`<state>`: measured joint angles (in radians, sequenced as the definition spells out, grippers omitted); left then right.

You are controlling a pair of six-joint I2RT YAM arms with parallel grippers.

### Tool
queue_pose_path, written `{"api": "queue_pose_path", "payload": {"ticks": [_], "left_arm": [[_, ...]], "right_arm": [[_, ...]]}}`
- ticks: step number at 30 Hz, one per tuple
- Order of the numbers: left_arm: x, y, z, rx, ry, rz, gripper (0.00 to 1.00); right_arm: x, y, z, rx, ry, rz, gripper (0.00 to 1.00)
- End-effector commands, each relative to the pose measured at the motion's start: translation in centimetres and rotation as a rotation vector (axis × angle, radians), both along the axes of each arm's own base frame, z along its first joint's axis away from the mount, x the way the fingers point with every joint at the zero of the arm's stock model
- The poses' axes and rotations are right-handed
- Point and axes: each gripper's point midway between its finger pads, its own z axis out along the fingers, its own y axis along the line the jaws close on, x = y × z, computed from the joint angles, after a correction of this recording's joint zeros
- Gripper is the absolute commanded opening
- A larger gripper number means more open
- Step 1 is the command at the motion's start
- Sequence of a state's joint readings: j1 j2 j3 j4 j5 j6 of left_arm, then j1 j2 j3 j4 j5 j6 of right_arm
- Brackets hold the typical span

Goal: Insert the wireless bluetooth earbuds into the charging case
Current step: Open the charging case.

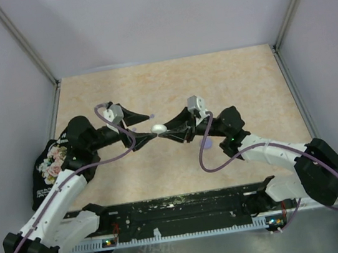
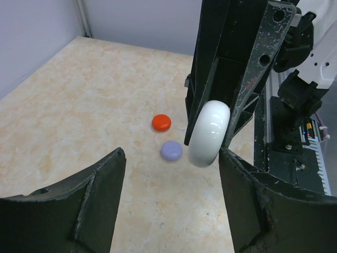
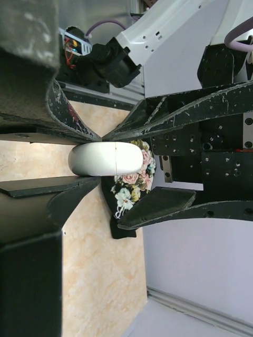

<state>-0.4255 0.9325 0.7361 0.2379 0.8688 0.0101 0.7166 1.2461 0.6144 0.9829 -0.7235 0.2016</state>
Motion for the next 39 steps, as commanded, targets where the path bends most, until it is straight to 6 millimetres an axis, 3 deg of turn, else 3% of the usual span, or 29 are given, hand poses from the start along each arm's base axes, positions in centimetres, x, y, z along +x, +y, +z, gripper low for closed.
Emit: {"api": "queue_pose_path", "payload": {"ticks": [1,16,32,39], "left_arm": [[-0.6,-0.6,1.9,-0.037,-0.024,-0.062,0.75],[-0.4,-0.9,3.3,-0.08,0.032,-0.058,0.7],[2.0,0.1,2.6,-0.056,0.094,0.077,0.71],[2.0,0.3,2.8,-0.059,0.096,0.092,0.75]], "right_arm": [[-0.6,0.0,1.5,0.042,-0.042,0.044,0.0],[-1.6,0.1,0.7,0.023,-0.044,0.102,0.0],[-2.3,-0.2,0.4,0.014,-0.058,0.138,0.0],[-1.6,-0.4,-0.1,0.008,-0.05,0.102,0.0]]}}
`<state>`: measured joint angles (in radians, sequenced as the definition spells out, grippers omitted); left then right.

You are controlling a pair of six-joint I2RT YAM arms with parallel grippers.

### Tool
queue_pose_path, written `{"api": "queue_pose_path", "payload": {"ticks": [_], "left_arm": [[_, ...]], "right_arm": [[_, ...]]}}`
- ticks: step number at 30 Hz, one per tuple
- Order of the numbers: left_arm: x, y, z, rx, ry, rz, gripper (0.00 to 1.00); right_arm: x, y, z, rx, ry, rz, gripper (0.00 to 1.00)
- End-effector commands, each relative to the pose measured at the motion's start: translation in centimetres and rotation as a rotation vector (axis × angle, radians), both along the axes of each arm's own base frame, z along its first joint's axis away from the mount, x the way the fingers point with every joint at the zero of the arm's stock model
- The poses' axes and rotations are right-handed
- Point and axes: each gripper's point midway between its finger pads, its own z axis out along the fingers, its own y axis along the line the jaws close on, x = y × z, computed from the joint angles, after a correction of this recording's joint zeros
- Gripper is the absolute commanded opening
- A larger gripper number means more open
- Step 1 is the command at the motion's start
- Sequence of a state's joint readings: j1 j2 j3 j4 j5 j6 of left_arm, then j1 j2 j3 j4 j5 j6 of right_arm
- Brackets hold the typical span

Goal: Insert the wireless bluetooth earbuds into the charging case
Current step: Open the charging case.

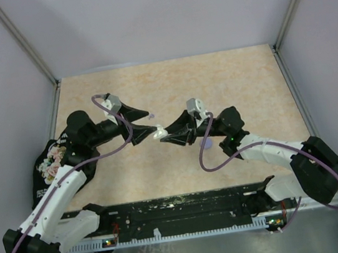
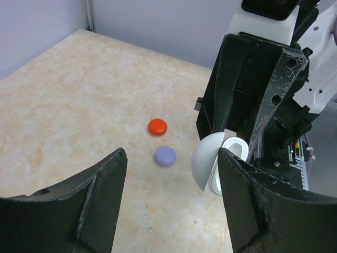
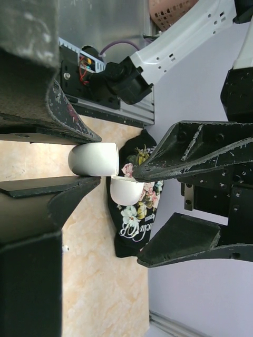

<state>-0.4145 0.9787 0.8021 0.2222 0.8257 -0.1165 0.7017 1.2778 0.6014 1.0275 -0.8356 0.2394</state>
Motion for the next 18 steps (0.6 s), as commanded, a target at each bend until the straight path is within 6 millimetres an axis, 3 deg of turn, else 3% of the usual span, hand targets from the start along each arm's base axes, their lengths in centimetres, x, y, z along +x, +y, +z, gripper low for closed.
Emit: {"api": "queue_pose_path", "payload": {"ticks": [1,8,18], "left_arm": [[0.7,0.5,1.4,-0.012,-0.015,0.053,0.75],[2.3,2.6,-0.6,0.041,0.091,0.246,0.79],[5.4,8.3,-8.8,0.218,0.392,0.674,0.77]], "right_arm": [[0.1,-0.5,1.1,0.04,-0.057,-0.018,0.0],[3.2,-1.3,-1.5,-0.011,-0.049,-0.202,0.0],[4.8,-3.1,-4.7,-0.073,-0.057,-0.362,0.0]]}}
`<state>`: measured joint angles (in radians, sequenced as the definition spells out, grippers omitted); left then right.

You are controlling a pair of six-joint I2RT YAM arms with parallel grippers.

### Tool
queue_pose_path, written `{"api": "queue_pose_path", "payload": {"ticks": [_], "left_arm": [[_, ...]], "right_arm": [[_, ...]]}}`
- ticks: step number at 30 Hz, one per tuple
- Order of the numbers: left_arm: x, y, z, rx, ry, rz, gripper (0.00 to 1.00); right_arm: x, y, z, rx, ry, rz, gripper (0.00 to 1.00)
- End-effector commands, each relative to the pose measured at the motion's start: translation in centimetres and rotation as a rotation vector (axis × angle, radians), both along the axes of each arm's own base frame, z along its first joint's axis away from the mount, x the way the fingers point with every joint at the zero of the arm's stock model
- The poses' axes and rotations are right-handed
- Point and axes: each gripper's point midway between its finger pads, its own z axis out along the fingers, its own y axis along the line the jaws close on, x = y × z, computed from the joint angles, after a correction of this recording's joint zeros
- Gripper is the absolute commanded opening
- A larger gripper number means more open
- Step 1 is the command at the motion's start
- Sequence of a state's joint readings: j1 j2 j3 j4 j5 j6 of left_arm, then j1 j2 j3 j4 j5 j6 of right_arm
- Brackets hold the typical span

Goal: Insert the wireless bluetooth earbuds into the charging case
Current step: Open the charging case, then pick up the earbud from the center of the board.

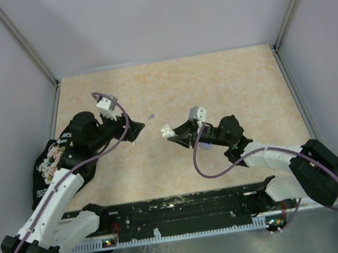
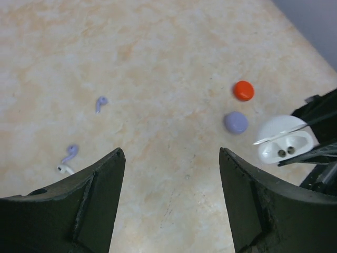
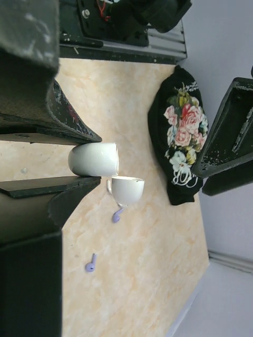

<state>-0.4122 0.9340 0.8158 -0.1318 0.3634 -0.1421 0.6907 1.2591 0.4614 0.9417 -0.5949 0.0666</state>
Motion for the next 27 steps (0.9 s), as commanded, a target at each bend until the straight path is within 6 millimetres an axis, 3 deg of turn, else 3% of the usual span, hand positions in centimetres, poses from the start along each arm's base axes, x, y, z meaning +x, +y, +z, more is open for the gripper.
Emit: {"api": "queue_pose_path", "payload": {"ticks": [1,14,27], "left_arm": [[1.4,3.4,-3.7,0.083,0.147,0.233,0.76],[4.3,6.4,-12.9,0.307,0.421,0.429,0.68],[6.2,7.1,-19.0,0.454,0.587,0.418,0.47]], "right_arm": [[1.0,-1.3,1.4,0.02,-0.092,-0.091,0.0],[1.3,-2.0,0.1,-0.005,-0.093,-0.134,0.0],[1.3,-2.3,-0.6,-0.025,-0.095,-0.15,0.0]]}}
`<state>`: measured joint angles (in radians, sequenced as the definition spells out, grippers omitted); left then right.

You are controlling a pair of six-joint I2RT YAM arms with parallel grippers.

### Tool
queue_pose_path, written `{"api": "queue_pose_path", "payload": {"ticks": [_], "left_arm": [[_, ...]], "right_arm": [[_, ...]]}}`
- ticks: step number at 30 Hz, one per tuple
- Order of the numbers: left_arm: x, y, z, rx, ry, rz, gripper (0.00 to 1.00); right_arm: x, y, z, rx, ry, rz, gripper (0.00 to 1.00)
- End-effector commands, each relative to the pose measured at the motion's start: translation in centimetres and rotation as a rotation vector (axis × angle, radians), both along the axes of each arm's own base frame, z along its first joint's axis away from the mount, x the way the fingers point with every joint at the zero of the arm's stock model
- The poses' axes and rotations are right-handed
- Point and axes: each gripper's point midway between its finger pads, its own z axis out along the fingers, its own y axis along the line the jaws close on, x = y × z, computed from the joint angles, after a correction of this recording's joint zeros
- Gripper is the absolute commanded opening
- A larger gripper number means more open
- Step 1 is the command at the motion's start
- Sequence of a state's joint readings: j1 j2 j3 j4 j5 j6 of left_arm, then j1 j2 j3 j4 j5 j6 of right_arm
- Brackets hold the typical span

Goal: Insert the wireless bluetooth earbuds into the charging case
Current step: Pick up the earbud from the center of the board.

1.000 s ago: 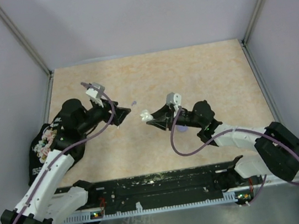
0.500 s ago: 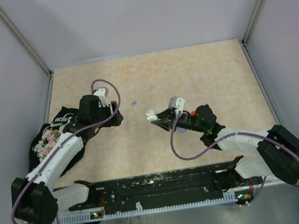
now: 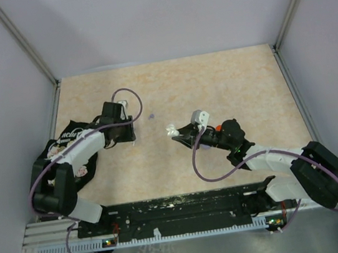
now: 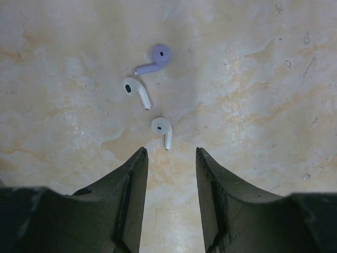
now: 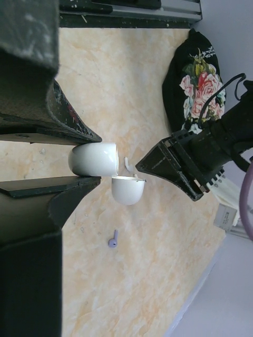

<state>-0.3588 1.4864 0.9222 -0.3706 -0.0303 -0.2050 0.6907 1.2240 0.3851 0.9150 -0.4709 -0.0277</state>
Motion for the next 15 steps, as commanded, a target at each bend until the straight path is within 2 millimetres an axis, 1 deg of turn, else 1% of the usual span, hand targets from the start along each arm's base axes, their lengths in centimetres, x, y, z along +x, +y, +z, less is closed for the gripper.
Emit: {"api": "queue_pose_path", "payload": {"ticks": [1,11,15], "left_arm": [[1.0,0.3,-0.6,0.039,0.034,-0.009,0.46],[0.9,-0.1,-3.7,0.064,0.144,-0.033,0.46],[0.8,-0.6,-4.3,0.052,0.183,-0.049,0.46]], "right_arm": [[0.1,-0.4,1.9,0.031,-0.069,-0.015,0.0],[0.2,-0.6,1.6,0.016,-0.073,-0.021,0.0],[0.1,-0.7,1.5,0.011,-0.072,-0.023,0.0]]}}
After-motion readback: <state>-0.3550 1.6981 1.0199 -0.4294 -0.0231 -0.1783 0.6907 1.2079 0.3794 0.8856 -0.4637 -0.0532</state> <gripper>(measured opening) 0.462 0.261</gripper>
